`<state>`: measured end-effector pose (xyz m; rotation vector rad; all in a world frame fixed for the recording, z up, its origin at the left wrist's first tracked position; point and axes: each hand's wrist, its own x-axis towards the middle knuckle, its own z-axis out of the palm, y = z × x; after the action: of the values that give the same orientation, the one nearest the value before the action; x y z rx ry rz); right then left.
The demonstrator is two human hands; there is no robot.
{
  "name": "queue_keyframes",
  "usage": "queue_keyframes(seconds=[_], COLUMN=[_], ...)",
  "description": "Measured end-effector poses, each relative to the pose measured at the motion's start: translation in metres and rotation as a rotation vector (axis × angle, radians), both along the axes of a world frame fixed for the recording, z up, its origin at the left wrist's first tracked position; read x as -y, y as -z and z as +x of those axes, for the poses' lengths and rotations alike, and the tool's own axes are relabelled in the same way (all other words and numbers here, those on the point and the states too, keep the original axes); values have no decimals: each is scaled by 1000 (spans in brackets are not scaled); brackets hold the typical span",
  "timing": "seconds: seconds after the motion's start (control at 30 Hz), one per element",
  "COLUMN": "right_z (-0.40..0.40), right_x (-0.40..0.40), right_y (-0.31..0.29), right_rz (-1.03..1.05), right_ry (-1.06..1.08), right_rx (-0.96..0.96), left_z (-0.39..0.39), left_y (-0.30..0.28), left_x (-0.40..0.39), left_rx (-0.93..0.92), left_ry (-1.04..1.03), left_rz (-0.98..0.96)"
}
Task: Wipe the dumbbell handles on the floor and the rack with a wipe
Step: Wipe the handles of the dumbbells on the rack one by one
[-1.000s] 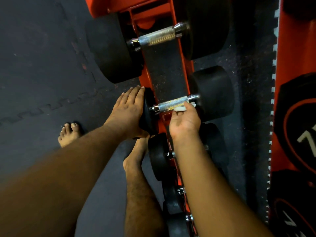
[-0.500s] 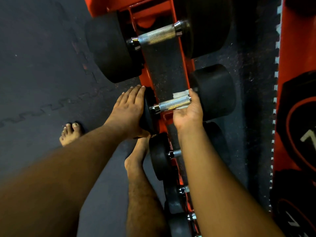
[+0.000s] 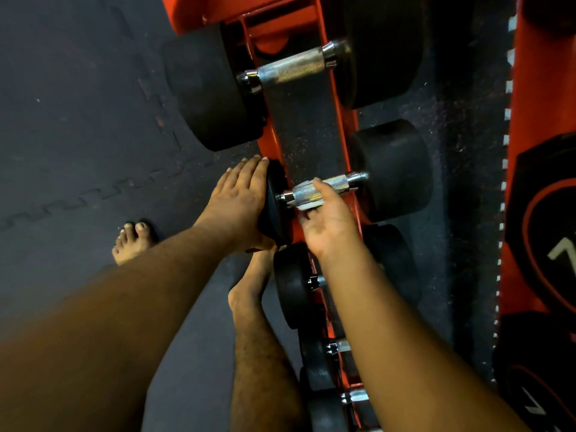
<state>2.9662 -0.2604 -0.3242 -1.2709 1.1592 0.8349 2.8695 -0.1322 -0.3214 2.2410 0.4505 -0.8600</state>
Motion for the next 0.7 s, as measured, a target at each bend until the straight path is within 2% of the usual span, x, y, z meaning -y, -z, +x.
queue_keyframes(seconds=[0.13, 0.27, 0.43, 0.5, 0.57, 0.63, 0.7], right_z=[17, -9, 7, -5, -24, -39, -49], right_x=[9, -1, 13, 9, 4, 6, 12], right_y=[5, 7, 11, 17, 21, 23, 19], right_rz=[38, 95, 105, 70, -57, -212, -288], right_ry=[234, 61, 206, 102, -145, -398, -555], right_rx=[168, 52, 200, 170, 120, 149, 199], left_z=[0, 0, -1, -1, 0, -1, -1], left_y=[0, 0, 3, 2, 2, 1, 1], left_x=[0, -1, 1, 0, -1, -1, 0], left_rx=[-2, -2, 5, 4, -3, -4, -4], left_ry=[-3, -8, -13, -14, -15, -15, -14], left_rz=[-4, 0, 9, 11, 16, 24, 27])
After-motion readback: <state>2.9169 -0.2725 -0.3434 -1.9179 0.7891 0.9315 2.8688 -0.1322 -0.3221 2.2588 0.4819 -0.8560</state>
